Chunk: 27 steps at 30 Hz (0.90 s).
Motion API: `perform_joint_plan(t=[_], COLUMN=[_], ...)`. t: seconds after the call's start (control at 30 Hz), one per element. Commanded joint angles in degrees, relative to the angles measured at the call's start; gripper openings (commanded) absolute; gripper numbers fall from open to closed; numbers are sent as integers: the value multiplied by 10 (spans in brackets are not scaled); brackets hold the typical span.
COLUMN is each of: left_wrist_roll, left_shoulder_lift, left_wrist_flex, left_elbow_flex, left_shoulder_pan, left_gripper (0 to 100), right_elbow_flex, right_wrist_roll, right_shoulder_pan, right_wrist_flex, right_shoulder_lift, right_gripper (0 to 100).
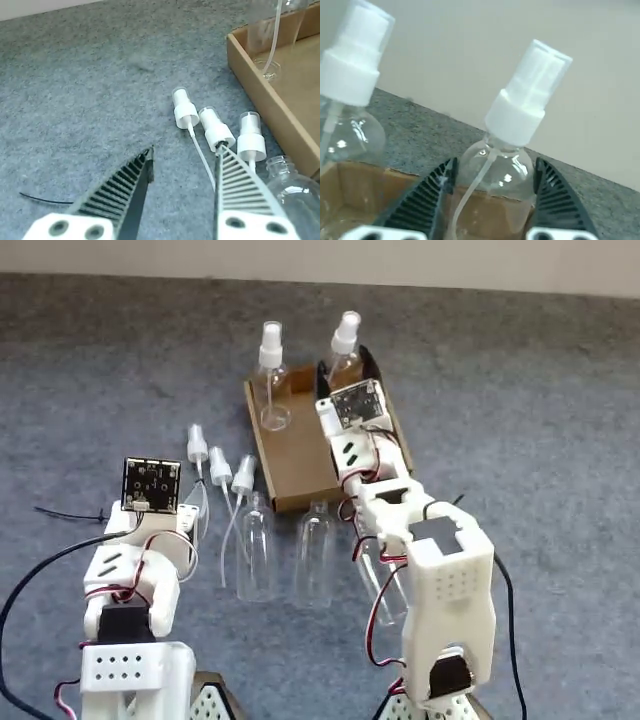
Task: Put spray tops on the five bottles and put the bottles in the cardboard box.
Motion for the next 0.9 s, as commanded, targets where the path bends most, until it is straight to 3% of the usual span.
perform_joint_plan(t=[0.0, 0.3, 0.5, 0.87], left_wrist_roll=[-2, -2, -2, -2], left_shoulder_lift=[-7, -7, -7, -7], left_wrist_flex=[-17, -16, -16, -16], left_elbow_flex=[-1, -1, -1, -1], left_shoulder_pan=[-8, -8, -8, -8], left_gripper=[189, 189, 189, 189], right_elbow_flex=[-29, -29, -29, -34], right_wrist_roll=[7, 7, 6, 7], right_shoulder_pan=[4, 5, 5, 7], right_wrist_flex=[-15, -15, -14, -13], right_shoulder_lift=[-13, -13, -13, -17], right_gripper=[156, 163, 238, 239])
